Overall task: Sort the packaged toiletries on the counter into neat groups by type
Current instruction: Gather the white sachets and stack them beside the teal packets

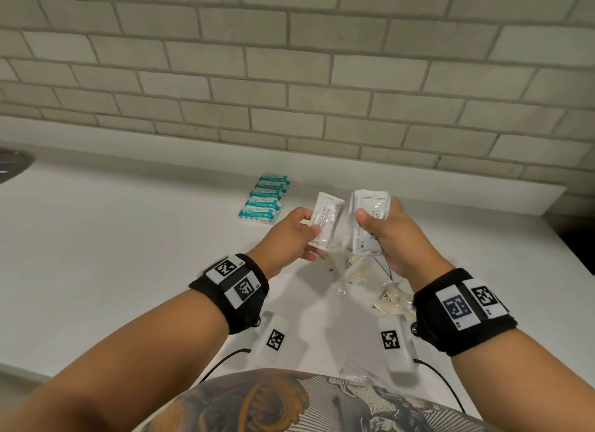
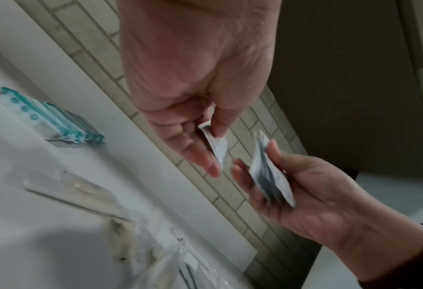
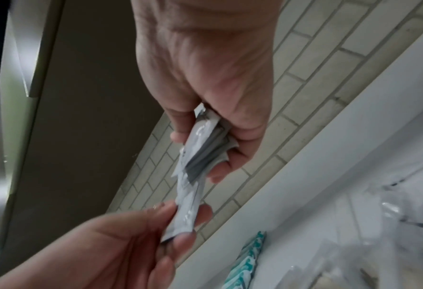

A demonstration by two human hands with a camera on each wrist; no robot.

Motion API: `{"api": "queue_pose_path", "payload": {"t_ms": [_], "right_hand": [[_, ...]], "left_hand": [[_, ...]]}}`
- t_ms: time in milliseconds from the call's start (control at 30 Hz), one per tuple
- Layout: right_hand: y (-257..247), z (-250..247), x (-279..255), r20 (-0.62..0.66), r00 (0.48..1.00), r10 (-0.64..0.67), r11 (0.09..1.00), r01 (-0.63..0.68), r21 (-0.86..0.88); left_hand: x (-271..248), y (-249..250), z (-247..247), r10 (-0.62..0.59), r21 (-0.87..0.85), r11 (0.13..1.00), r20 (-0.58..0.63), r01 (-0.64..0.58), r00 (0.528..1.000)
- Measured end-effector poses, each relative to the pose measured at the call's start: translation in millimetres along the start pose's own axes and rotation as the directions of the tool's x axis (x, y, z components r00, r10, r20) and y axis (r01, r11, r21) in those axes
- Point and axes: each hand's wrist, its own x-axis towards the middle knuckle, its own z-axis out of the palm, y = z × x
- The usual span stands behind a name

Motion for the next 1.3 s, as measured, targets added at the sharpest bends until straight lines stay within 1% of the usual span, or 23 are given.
{"api": "queue_pose_path", "payload": {"t_ms": [33,100,200,267,300,333,367,400,433,467,500,533,567,600,667,733,767,833,900,1033,1100,1200,1300], "right_hand": [[-3.6,5.4,-1.8,0.018,1.000,-0.008,0.999,0.009,-0.051],[-11.1,11.2,-4.0,0.033,0.997,-0.071,0.952,0.078,-0.296],[-23.5,6.0,-5.4,0.108,0.984,-0.141,0.784,0.177,-0.594],[-33.0,0.4,-7.9,0.251,0.966,-0.063,0.682,0.226,-0.696],[-37.0,0.5,-9.2,0.336,0.942,0.003,0.656,0.252,-0.712],[-39.1,2.7,-9.9,0.410,0.910,0.061,0.647,0.277,-0.710],[-39.5,6.5,-9.9,0.458,0.884,0.091,0.654,0.294,-0.697],[-37.9,10.3,-8.7,0.472,0.877,0.092,0.672,0.295,-0.680],[-35.1,13.0,-6.3,0.462,0.884,0.073,0.703,0.283,-0.652],[-31.8,14.7,-4.0,0.439,0.898,0.039,0.753,0.263,-0.603],[-28.1,15.0,-2.1,0.407,0.914,0.006,0.814,0.232,-0.533],[-24.7,15.3,-1.0,0.370,0.929,-0.018,0.876,0.193,-0.442],[-21.5,15.7,0.1,0.324,0.946,-0.027,0.925,0.147,-0.351],[-19.0,16.5,0.6,0.275,0.961,-0.028,0.959,0.103,-0.262],[-16.8,22.4,0.3,0.197,0.980,-0.021,0.994,0.042,-0.103],[-14.6,31.6,1.3,0.166,0.986,0.012,1.000,-0.010,-0.012],[-14.0,37.0,1.3,0.167,0.986,0.030,1.000,-0.027,-0.016],[-13.0,47.1,2.6,0.156,0.985,0.067,0.995,-0.055,-0.082],[-13.7,53.5,4.7,0.105,0.990,0.099,0.984,-0.081,-0.157],[-16.8,51.4,7.7,-0.029,0.999,0.019,0.947,-0.027,-0.320],[-16.8,49.0,7.4,-0.070,0.996,-0.051,0.952,0.027,-0.304],[-15.5,50.4,5.1,-0.113,0.986,-0.126,0.945,0.084,-0.317],[-12.7,54.2,0.7,-0.102,0.986,-0.130,0.947,0.093,-0.307]], "left_hand": [[0.1,2.7,2.7,0.019,0.068,0.997,0.016,-0.020,1.000],[0.0,9.9,2.2,0.074,0.279,0.957,0.025,-0.078,0.997],[0.0,23.7,-14.9,0.156,0.567,0.814,-0.003,-0.126,0.988],[-0.9,35.2,-25.5,0.149,0.738,0.653,0.092,-0.168,0.985],[-1.6,39.7,-27.6,0.123,0.788,0.585,0.148,-0.192,0.981],[-1.1,41.7,-27.8,0.094,0.806,0.551,0.195,-0.214,0.976],[-0.2,41.8,-26.7,0.078,0.795,0.558,0.236,-0.238,0.969],[1.9,39.1,-25.7,0.063,0.747,0.617,0.266,-0.248,0.962],[3.4,36.3,-24.7,0.060,0.641,0.731,0.283,-0.235,0.957],[5.1,32.6,-24.1,0.070,0.486,0.851,0.270,-0.199,0.960],[6.2,29.4,-24.4,0.083,0.301,0.942,0.226,-0.150,0.971],[6.2,27.2,-24.9,0.084,0.100,0.990,0.165,-0.101,0.983],[5.7,25.0,-24.5,0.076,-0.100,0.993,0.119,-0.064,0.990],[4.4,22.7,-22.9,0.073,-0.266,0.963,0.105,-0.043,0.992],[2.5,16.3,-16.0,0.080,-0.435,0.900,0.139,-0.012,0.987],[-0.6,10.7,-3.5,0.089,-0.455,0.890,0.191,0.008,0.977],[-1.4,10.4,3.2,0.086,-0.460,0.888,0.203,0.018,0.975],[-3.4,14.9,14.2,0.054,-0.481,0.874,0.217,0.059,0.975],[-1.7,17.0,19.4,0.038,-0.494,0.867,0.209,0.072,0.977],[-3.0,17.9,24.6,0.073,-0.516,0.857,0.168,0.024,0.983],[-3.0,14.2,26.3,0.094,-0.535,0.845,0.175,0.014,0.980],[0.8,10.8,28.5,0.065,-0.554,0.832,0.154,0.031,0.986],[3.6,11.9,25.7,0.036,-0.558,0.829,0.141,0.049,0.989]]}}
